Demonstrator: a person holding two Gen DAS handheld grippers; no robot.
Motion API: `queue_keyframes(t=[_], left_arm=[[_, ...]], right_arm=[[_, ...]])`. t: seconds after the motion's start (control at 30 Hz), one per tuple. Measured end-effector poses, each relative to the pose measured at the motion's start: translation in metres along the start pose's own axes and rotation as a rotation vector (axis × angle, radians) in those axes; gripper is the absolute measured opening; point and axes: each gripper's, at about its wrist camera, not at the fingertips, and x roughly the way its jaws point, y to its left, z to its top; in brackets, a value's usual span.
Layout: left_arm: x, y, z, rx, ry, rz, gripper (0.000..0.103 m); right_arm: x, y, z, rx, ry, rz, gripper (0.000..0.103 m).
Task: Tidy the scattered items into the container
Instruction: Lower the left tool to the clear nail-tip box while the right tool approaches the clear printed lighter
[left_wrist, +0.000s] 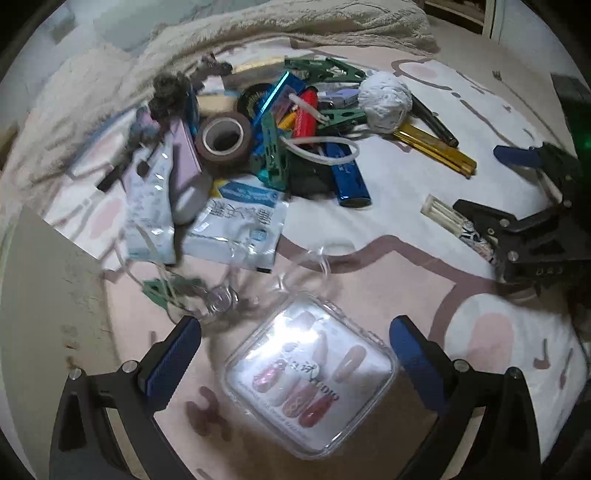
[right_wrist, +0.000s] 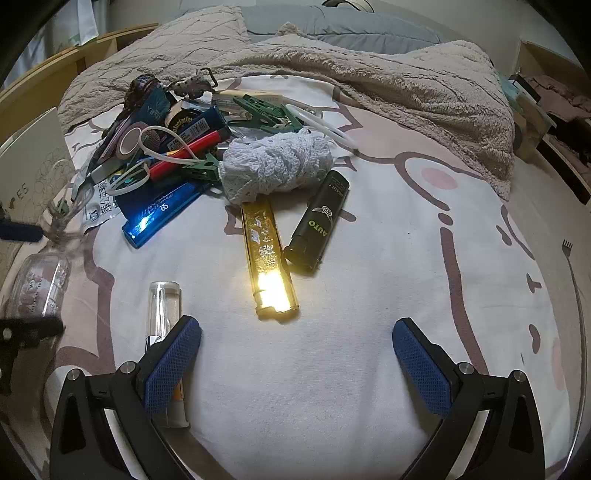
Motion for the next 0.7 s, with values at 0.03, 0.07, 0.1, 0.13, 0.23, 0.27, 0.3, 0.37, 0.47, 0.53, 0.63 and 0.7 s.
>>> queue_keyframes(t=[0.03,0.07,0.1,0.13,0.23,0.27,0.3,0.37,0.47,0.53,0.63,0.7], left_arm=[[0.002,0.000,-0.001,-0.005,0.013,-0.037,0.103],[0.003,-0.001,-0.004,-0.013,0.022,-0.066,0.103],[0.004,-0.001,-0.006,-0.018,0.026,-0.083,0.103],[0.004,-0.002,-0.008,-0.018,0.030,-0.095,0.103],[0.002,-0.006,-0.013,-0.010,0.044,-0.122,0.103],[0.001,-0.007,-0.015,-0.014,0.047,-0.137,0.103],[0.000,-0.008,-0.016,-0.019,0.050,-0.150,0.103],[-0.002,-0.011,-0.019,-0.023,0.053,-0.171,0.103],[-0.004,-0.019,-0.024,-0.002,0.051,-0.166,0.103],[-0.003,-0.024,-0.028,0.007,0.044,-0.148,0.103],[0.000,-0.024,-0.030,-0.045,0.042,-0.148,0.103],[0.001,-0.023,-0.030,-0.077,0.039,-0.150,0.103]], right_arm=[[0.000,0.000,0.000,0.001,0.000,0.001,0.103],[0.000,0.000,0.000,0.001,0.001,0.002,0.103],[0.000,0.000,0.000,0.002,0.002,0.003,0.103],[0.000,0.000,0.000,0.002,0.003,0.004,0.103],[0.000,-0.001,0.000,0.006,0.004,0.008,0.103],[0.000,-0.002,0.000,0.007,0.004,0.009,0.103],[0.001,-0.002,0.000,0.007,0.005,0.009,0.103],[0.001,-0.002,0.000,0.009,0.006,0.009,0.103],[0.002,-0.004,0.001,0.021,0.026,0.017,0.103],[0.001,-0.004,0.003,0.020,0.059,0.018,0.103],[-0.002,-0.008,0.007,0.013,0.130,0.044,0.103],[-0.005,-0.015,0.005,0.055,0.142,0.055,0.103]])
